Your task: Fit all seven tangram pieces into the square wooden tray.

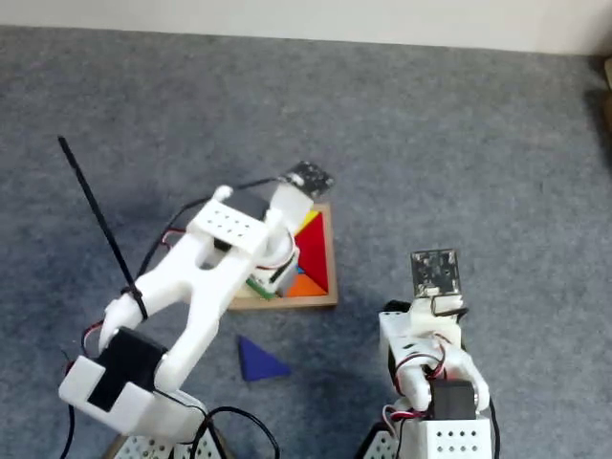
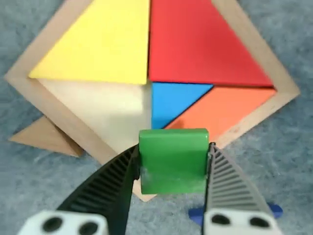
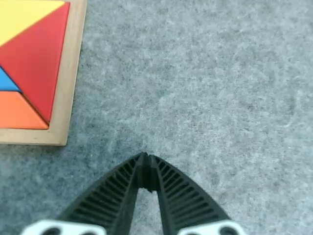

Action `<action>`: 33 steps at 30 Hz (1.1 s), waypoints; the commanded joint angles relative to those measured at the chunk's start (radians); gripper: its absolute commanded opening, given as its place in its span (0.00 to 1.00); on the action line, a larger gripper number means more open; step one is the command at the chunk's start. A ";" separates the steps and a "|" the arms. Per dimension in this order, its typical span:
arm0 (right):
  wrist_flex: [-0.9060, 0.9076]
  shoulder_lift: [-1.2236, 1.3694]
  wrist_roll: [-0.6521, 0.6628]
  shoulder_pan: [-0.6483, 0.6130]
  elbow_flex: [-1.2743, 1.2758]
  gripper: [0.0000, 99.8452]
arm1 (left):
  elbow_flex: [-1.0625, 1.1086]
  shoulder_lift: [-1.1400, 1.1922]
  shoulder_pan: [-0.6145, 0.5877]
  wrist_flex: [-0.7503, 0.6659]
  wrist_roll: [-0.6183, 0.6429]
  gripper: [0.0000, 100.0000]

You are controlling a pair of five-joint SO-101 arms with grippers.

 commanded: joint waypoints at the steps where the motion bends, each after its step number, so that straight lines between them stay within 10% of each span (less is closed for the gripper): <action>1: -0.002 -0.008 0.000 0.015 0.154 0.01 | 0.030 -0.059 0.018 -0.041 -0.014 0.04; 33: -0.002 -0.008 0.000 0.015 0.154 0.01 | -0.033 -0.051 -0.148 -0.193 -0.178 0.05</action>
